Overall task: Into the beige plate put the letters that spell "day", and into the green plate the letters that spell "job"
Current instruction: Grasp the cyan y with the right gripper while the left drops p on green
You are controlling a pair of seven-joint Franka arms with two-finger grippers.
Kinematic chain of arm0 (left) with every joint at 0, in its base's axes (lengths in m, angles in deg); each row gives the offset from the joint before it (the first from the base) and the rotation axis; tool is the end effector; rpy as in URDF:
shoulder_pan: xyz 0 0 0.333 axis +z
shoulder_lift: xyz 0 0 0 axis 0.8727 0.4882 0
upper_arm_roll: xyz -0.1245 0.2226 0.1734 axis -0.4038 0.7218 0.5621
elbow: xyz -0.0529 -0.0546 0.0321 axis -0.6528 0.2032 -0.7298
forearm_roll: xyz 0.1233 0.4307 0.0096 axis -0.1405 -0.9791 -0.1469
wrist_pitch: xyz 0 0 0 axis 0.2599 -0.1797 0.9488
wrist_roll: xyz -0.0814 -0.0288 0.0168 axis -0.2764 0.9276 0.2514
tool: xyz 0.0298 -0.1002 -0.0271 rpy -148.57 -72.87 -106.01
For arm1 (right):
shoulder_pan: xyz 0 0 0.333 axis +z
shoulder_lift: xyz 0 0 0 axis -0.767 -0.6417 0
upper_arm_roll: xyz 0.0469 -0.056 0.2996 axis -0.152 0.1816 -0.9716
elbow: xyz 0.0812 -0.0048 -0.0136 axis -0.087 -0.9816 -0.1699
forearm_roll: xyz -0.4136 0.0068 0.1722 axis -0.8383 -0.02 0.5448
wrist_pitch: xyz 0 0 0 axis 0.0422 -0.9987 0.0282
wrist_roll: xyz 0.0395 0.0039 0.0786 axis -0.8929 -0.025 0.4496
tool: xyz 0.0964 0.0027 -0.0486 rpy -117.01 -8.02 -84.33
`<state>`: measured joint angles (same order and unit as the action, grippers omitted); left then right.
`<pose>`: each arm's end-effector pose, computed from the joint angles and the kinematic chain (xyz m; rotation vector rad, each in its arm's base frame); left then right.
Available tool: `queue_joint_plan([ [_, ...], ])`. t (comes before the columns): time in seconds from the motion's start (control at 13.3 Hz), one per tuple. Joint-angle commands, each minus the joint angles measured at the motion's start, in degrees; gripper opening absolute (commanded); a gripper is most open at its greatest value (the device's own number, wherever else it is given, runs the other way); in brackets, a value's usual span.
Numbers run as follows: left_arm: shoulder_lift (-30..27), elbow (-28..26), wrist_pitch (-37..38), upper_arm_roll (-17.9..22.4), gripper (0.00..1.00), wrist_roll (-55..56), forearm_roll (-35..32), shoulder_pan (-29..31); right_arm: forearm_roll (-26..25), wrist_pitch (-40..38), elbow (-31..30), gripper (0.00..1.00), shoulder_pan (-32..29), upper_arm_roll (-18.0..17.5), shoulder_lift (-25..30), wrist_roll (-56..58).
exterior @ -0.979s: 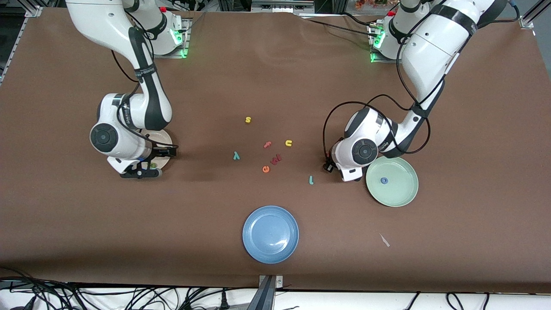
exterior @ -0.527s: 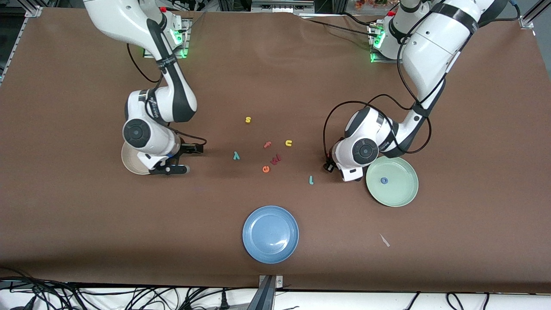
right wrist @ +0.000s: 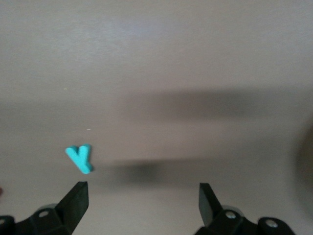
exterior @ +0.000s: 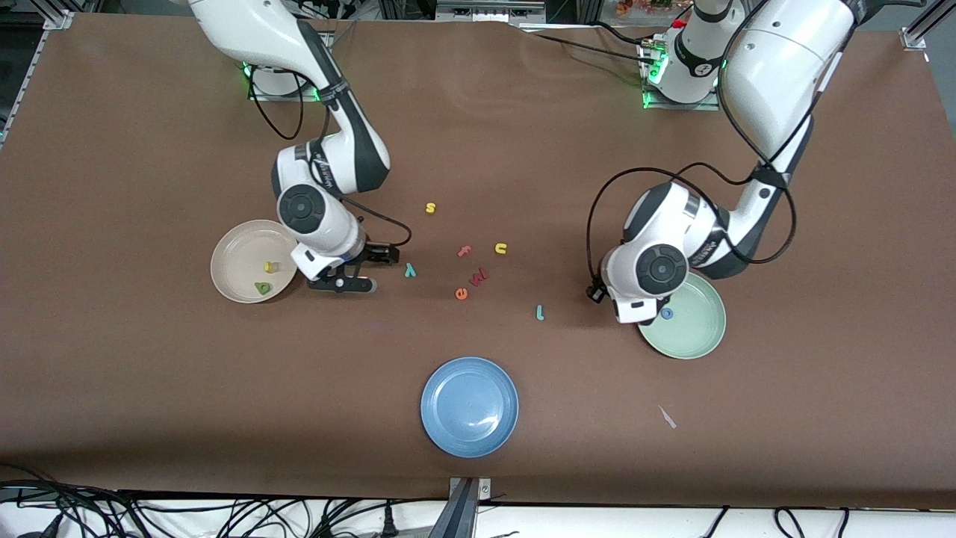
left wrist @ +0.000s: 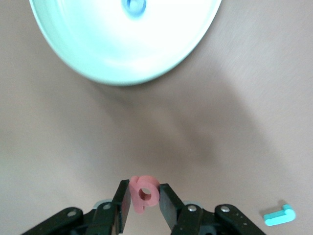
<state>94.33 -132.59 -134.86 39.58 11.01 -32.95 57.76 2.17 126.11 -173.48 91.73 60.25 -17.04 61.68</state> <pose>0.6551 -0.2712 0.2134 -2.6544 -1.3648 0.4125 0.5862 0.3110 0.1769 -3.1062 0.0915 0.1475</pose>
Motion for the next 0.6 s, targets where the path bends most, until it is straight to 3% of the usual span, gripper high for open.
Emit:
queue_joint_plan([
  [0.0,-0.12,2.25,1.93,0.03,0.07,-9.16,-0.99,3.36,0.83,-0.05,5.0,1.0,1.94,0.27,-3.7,-2.75],
  [0.53,0.05,2.25,1.93,0.2,0.07,-25.79,-1.08,9.69,0.47,1.53,10.64,0.95,4.32,0.27,-10.21,-2.4],
])
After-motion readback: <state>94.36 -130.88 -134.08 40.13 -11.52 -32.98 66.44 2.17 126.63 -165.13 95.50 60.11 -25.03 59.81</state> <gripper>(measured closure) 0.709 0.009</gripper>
